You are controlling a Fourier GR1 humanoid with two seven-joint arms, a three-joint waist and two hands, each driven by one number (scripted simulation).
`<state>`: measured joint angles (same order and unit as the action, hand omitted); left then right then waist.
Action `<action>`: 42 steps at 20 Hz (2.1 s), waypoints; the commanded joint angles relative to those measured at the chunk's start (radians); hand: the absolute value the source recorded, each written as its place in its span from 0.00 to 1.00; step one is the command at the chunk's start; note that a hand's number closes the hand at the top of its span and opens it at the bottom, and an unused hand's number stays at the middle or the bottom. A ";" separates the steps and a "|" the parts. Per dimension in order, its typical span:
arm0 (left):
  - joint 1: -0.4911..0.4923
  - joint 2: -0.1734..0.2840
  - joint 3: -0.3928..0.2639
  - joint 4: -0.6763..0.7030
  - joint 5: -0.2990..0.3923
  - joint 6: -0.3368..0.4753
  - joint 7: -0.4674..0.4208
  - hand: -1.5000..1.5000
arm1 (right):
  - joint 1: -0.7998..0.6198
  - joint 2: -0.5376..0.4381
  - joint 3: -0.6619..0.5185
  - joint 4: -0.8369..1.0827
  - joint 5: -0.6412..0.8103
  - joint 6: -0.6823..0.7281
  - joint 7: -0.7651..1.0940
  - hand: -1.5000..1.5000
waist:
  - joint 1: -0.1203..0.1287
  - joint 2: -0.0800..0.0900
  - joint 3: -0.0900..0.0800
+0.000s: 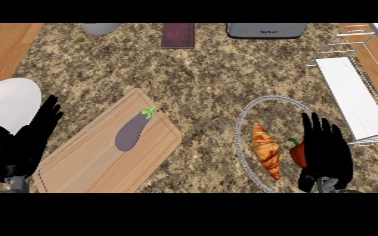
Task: Pick the bell pepper from the placemat and place it in the tiered shelf
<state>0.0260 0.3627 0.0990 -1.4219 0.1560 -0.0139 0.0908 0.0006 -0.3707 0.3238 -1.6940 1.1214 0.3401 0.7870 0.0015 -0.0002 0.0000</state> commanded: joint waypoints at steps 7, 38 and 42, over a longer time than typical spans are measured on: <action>-0.074 -0.016 0.052 0.086 -0.030 -0.050 -0.017 0.50 | -0.033 -0.029 -0.123 0.149 0.012 -0.077 -0.195 0.00 | -0.003 0.001 0.000; 0.001 -0.071 0.093 -0.026 -0.088 -0.089 -0.002 0.50 | -0.215 0.171 -0.331 0.272 0.141 -0.224 -0.043 1.00 | 0.019 0.003 0.000; -0.033 -0.080 0.071 -0.016 -0.102 -0.084 0.014 0.50 | -0.394 0.277 -0.487 0.339 0.173 -0.279 0.285 1.00 | 0.047 0.016 0.000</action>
<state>-0.0022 0.2875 0.1844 -1.4397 0.0622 -0.0925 0.1096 -0.2466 -0.1671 -0.0351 -1.4080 1.2803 0.0858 0.8380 0.0246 0.0080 -0.0011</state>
